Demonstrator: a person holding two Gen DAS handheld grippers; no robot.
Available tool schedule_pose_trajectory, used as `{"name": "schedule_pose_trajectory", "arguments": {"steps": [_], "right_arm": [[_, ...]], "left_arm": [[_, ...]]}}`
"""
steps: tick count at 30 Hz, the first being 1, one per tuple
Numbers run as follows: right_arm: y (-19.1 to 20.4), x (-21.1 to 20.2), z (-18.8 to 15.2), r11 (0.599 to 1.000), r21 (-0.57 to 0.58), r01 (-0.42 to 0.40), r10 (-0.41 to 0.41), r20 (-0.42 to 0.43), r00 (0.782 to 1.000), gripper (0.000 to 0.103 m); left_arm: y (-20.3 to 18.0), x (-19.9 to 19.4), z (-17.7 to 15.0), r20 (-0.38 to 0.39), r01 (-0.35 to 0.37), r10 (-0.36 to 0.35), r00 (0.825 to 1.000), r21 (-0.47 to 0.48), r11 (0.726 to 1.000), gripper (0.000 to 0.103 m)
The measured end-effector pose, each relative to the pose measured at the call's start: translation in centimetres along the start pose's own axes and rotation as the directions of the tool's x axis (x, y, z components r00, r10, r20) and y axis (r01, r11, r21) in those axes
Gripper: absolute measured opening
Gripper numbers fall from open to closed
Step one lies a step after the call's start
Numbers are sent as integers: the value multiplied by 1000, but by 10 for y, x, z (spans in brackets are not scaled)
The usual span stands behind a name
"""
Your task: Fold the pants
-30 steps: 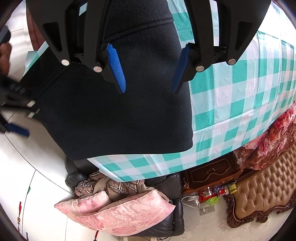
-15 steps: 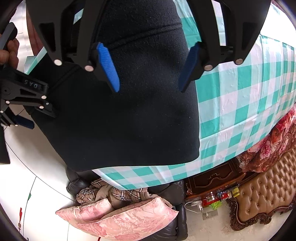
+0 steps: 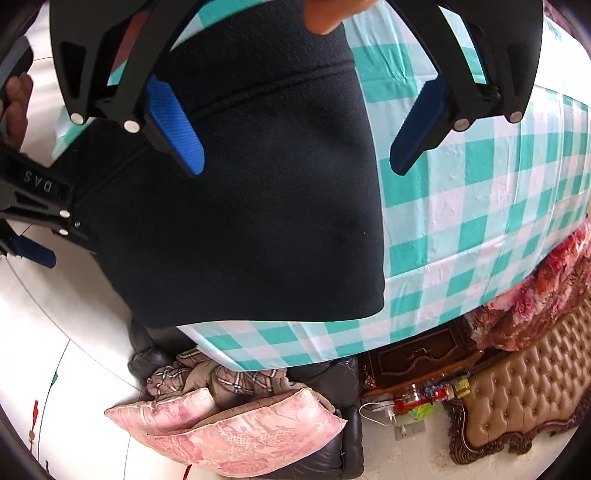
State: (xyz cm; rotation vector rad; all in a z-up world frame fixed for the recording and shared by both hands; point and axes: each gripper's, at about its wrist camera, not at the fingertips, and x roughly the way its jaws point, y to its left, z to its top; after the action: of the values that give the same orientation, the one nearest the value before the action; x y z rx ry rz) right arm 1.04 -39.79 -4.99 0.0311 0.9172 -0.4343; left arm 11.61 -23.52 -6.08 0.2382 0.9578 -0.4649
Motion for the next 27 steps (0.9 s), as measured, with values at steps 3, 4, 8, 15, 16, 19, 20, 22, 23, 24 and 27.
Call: {"name": "schedule_pose_trajectory", "arguments": {"steps": [3,4,8,15,16,19,20,22,23,24,27], "right_arm": [[-3,-15,-4,1000,19,-1,1,9,1000,83],[-5,-21,-7,1000,30,-5,5,9,1000,83],[-6,-37,-18,999,36,-3,3,16,1000,83],[-8,-46,-36,999,44,-4,3,8,1000,83],[-9,-47,-37,999,46,-3,3,10,1000,83],[-10,-49,-37,999,48,-4,3,15,1000,83],[-11,-50,-37,999,50,-5,4,16,1000,83],[-12,-50,-37,999,52,-7,6,18,1000,83],[-13,-50,-37,999,52,-7,7,19,1000,83],[-13,-50,-36,999,52,-8,7,18,1000,83],[-12,-49,-36,999,51,-11,10,17,1000,83]], "left_arm": [[-2,-9,-1,-5,29,-29,1000,-8,1000,101],[-4,-12,-2,-3,29,-29,1000,-2,1000,101],[-10,-25,-5,13,45,-45,999,1,999,101],[-20,-40,-11,34,47,-48,998,17,999,101],[-21,-41,-11,36,46,-47,998,19,999,101],[-25,-43,-11,39,44,-45,998,25,999,101],[-26,-44,-12,39,44,-45,998,27,999,101],[-28,-44,-11,40,43,-44,998,30,999,101],[-29,-44,-11,40,43,-45,998,32,999,101],[-29,-44,-11,40,43,-45,998,34,998,101],[-29,-44,-10,41,42,-43,998,36,998,101]]}}
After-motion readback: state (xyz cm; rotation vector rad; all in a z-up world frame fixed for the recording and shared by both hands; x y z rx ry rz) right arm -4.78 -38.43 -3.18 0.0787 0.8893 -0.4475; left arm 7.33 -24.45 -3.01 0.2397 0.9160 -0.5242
